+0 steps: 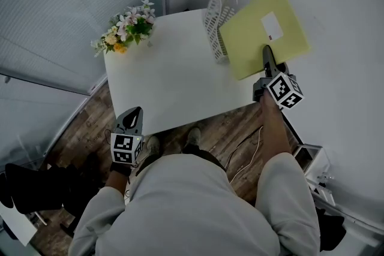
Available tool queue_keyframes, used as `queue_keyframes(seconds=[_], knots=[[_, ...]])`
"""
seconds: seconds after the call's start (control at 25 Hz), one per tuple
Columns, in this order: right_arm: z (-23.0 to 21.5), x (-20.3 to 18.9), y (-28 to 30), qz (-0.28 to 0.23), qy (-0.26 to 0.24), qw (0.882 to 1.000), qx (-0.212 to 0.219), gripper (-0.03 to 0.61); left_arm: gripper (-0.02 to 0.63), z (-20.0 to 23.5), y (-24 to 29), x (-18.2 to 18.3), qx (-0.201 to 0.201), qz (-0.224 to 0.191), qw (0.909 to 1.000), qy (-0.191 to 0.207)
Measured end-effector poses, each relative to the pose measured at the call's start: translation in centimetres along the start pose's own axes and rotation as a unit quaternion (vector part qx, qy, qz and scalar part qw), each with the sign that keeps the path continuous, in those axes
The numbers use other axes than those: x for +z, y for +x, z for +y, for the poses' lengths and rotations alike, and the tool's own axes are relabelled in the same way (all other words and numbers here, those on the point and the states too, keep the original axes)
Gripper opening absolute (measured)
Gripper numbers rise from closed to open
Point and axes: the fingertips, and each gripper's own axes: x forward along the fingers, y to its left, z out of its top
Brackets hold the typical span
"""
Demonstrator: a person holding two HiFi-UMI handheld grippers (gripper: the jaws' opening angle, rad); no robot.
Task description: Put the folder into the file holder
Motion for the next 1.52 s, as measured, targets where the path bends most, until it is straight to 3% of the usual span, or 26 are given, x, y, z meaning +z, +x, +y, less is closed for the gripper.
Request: queue_keyframes(seconds=[0.48, 0.8, 1.52], knots=[[2.2, 1.0, 5.0, -0.011, -0.066, 0.998, -0.006, 0.14, 0.008, 1.8, -0.7, -1.5, 0.035, 0.012, 0.9988, -0.031], [3.1, -0.4, 8.5, -0.016, -0.102, 0.995, -0.009, 0.14, 0.008, 2.7, -1.1, -2.2, 0.05, 0.022, 0.9978, -0.038], [2.4, -4.2, 12.2, -0.049, -0.119, 0.992, -0.012, 0.141, 0.008, 3.4, -3.3, -5.2, 0.085, 0.067, 0.9929, -0.048]])
